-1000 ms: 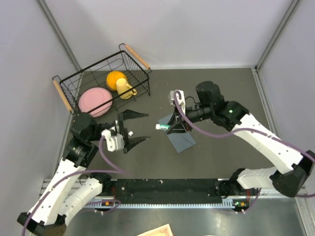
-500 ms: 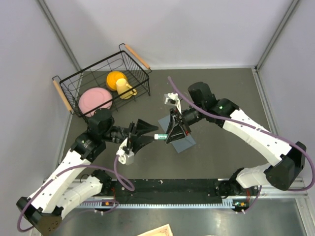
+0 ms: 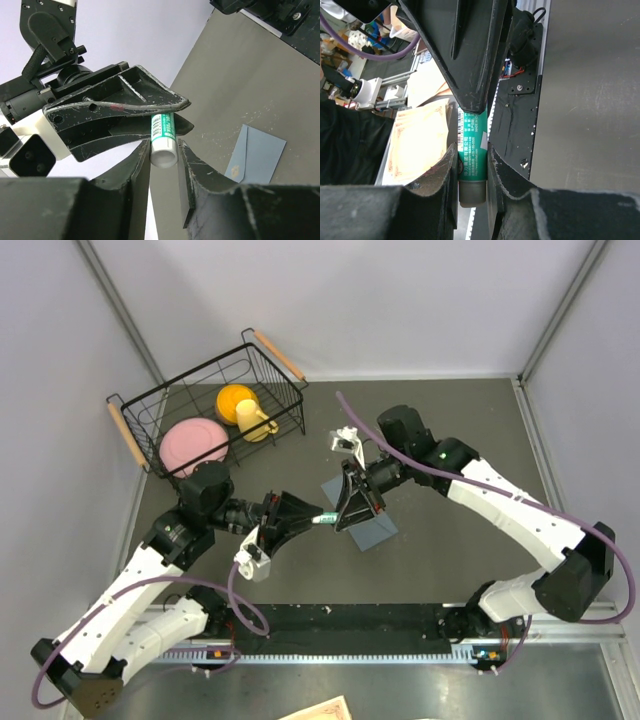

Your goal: Place the letter into the envelope and seal it

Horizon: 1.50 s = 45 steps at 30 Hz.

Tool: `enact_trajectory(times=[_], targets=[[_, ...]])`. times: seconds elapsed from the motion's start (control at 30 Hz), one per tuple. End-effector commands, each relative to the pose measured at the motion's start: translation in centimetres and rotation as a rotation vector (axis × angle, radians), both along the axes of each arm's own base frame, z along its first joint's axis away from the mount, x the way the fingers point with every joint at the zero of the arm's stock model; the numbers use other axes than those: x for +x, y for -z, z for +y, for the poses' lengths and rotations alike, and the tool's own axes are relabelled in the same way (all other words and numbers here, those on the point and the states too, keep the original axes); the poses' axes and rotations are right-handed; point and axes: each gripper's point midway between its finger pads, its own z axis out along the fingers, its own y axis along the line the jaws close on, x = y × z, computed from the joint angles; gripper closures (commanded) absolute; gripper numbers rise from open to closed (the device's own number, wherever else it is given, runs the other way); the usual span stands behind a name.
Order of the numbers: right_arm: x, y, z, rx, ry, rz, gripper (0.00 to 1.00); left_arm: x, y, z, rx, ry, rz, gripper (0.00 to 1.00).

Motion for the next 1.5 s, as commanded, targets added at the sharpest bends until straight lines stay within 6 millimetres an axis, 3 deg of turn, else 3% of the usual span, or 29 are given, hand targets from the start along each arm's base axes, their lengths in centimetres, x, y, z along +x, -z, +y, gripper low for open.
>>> enact_trajectory(times=[0.0,0.03,0.07,0.1,0.17,0.23,0.33,0.37,0.43,0.47,0.6,0.67,0.7,0.73,0.8,0.83,0.9,0.93,0.97,1.0,1.07,1.1,1.13,1.17,1.2,1.27,1.37,1.4,1.47], targets=[[0.0,-2.1,0.2,0.059,-0.024,-0.041,1.0,-0.8,-2.0,-0.1,-0.036,0.038,-0.048,0.74],[0.0,-2.2,0.3,0.06,-0.024,-0.044,1.0,-0.7,-1.9,-0.1,-0.033,0.036,-0.044,0.88],[0.2,-2.2,0.3,0.06,-0.021,-0.047,0.93,-0.7,-1.8,-0.1,-0.032,0.036,-0.043,0.93],[0.2,-2.1,0.3,0.056,-0.02,-0.046,0.77,-0.7,-1.7,-0.1,-0.03,0.037,-0.039,0.97],[0.5,-2.0,0.6,0.046,-0.01,-0.054,0.61,-0.9,-1.7,-0.1,-0.033,0.048,-0.038,1.0],[0.6,-1.9,0.9,0.037,-0.011,-0.069,0.59,-1.1,-1.7,-0.2,-0.032,0.056,-0.03,1.0],[0.6,-1.4,1.1,0.021,-0.021,-0.078,0.66,-1.2,-1.5,-0.2,-0.018,0.064,-0.026,1.0],[0.7,-1.3,1.2,0.016,-0.018,-0.082,0.76,-1.2,-1.6,-0.2,-0.016,0.063,-0.03,1.0],[0.6,-1.3,1.0,0.015,-0.024,-0.095,0.87,-1.1,-1.4,-0.1,-0.007,0.062,-0.032,1.0],[0.6,-1.1,1.0,0.01,-0.022,-0.102,1.0,-1.1,-1.1,-0.1,0.003,0.059,-0.022,1.0],[1.0,-0.9,0.5,0.003,0.002,-0.193,1.0,-0.3,-1.0,0.0,0.018,0.002,0.039,1.0],[2.1,-0.5,0.4,-0.016,0.045,-0.31,1.0,0.4,-1.2,-0.2,0.017,-0.062,0.223,1.0],[2.6,-0.4,0.4,-0.022,0.063,-0.362,1.0,1.6,-2.6,-0.5,-0.035,-0.114,0.242,1.0],[3.0,-0.9,0.2,-0.005,0.067,-0.461,1.0,2.0,-2.9,-0.6,-0.055,-0.17,0.444,1.0],[4.7,-0.9,0.2,-0.03,0.134,-0.605,1.0,3.9,-3.9,-1.0,-0.125,-0.254,0.595,1.0],[6.2,-2.5,0.1,0.005,0.199,-0.737,1.0,4.1,-4.6,-1.1,-0.15,-0.276,0.768,1.0],[6.9,-2.7,0.1,0.018,0.24,-0.852,1.0,5.2,-4.9,-1.6,-0.174,-0.302,0.938,1.0],[8.2,-4.4,-0.2,0.044,0.298,-1.005,1.0,5.8,-5.5,-1.6,-0.208,-0.339,1.127,1.0],[8.5,-4.8,-0.3,0.05,0.318,-1.085,1.0,6.4,-5.7,-1.7,-0.226,-0.353,1.229,1.0],[8.0,-3.7,0.1,0.047,0.296,-1.15,1.0,6.8,-5.8,-2.1,-0.236,-0.347,1.428,1.0],[9.5,-5.9,-0.4,0.072,0.369,-1.416,1.0,7.9,-5.9,-2.1,-0.26,-0.35,1.626,1.0],[8.9,-4.0,0.1,0.059,0.333,-1.478,1.0,8.7,-5.2,-2.5,-0.255,-0.359,1.741,1.0],[9.7,-4.3,-0.4,0.03,0.342,-1.616,1.0,9.0,-5.4,-2.5,-0.27,-0.328,1.9,1.0],[9.7,-6.0,-0.2,0.086,0.385,-1.706,1.0,9.1,-5.1,-2.6,-0.257,-0.31,1.976,1.0],[10.0,-4.4,-0.3,0.047,0.353,-1.794,1.0,9.5,-4.5,-2.8,-0.246,-0.304,2.128,1.0],[10.2,-4.7,-0.6,0.058,0.396,-1.851,1.0,10.2,-3.3,-2.7,-0.243,-0.374,2.24,0.99],[10.2,-5.9,-0.9,0.065,0.438,-1.818,1.0,10.7,-3.6,-2.3,-0.268,-0.397,2.24,0.73],[10.0,-4.6,-1.1,0.028,0.423,-1.721,1.0,11.2,-3.8,-1.7,-0.288,-0.404,2.202,0.65],[9.9,-5.3,-1.5,0.034,0.419,-1.596,1.0,11.5,-4.9,-0.6,-0.312,-0.377,2.085,0.58]])
